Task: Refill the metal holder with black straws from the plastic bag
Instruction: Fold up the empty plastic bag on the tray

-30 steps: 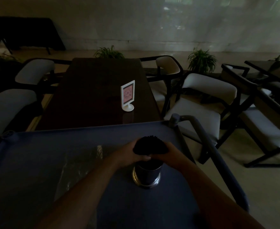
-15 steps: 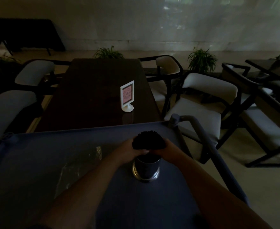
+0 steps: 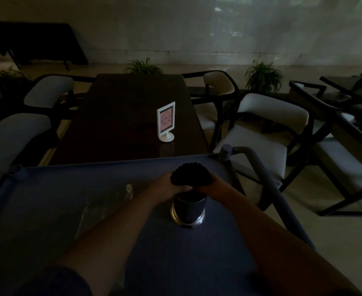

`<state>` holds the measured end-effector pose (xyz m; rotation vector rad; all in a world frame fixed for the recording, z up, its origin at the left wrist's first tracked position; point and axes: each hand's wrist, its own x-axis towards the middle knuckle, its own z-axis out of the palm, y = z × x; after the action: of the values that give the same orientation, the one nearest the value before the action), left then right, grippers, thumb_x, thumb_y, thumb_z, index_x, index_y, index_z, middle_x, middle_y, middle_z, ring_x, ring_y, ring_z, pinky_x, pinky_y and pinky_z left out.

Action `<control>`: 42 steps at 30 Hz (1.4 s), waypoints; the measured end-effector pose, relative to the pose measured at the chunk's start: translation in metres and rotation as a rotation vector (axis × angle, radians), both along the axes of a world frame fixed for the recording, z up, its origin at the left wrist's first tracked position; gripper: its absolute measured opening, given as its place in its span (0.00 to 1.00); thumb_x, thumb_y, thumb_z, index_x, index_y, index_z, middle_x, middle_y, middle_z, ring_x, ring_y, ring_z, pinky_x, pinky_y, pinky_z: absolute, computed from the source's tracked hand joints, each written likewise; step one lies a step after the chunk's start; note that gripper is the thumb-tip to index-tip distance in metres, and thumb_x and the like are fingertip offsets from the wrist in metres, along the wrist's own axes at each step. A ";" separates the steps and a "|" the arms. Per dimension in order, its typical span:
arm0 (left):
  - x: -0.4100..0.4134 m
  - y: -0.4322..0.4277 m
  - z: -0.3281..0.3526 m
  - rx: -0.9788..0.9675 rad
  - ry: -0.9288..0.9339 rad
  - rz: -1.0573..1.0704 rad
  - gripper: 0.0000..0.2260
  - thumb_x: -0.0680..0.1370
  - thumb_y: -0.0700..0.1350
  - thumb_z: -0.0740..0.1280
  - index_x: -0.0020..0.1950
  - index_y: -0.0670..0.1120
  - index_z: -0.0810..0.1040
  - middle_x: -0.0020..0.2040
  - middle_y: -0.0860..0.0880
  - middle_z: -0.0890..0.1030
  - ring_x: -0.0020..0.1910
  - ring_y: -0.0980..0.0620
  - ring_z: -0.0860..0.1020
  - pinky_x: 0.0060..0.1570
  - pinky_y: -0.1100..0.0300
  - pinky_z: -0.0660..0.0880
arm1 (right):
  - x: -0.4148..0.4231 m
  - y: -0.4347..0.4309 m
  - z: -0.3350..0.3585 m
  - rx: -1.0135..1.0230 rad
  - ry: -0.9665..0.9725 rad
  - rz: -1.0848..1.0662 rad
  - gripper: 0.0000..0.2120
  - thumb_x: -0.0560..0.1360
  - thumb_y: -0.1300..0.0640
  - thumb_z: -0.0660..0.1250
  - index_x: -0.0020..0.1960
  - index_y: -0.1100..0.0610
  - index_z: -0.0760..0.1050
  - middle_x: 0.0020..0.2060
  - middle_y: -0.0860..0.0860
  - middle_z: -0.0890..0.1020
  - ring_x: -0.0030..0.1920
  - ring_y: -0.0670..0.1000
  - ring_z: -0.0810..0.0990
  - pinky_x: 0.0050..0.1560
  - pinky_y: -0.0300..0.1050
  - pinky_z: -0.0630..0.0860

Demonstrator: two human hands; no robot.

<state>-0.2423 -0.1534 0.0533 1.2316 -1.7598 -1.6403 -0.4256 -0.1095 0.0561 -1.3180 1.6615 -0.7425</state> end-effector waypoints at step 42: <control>0.272 0.131 -0.064 0.006 -0.450 0.695 0.07 0.75 0.44 0.71 0.49 0.41 0.80 0.44 0.43 0.82 0.44 0.44 0.80 0.42 0.58 0.71 | 0.192 0.097 -0.099 0.331 -0.002 -0.092 0.13 0.77 0.55 0.68 0.34 0.55 0.78 0.27 0.52 0.82 0.30 0.50 0.82 0.37 0.50 0.81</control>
<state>0.0299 -0.0228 -0.0108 2.0376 -1.2941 -1.0126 -0.2340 -0.0123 -0.0432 -1.0137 1.7648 -0.4934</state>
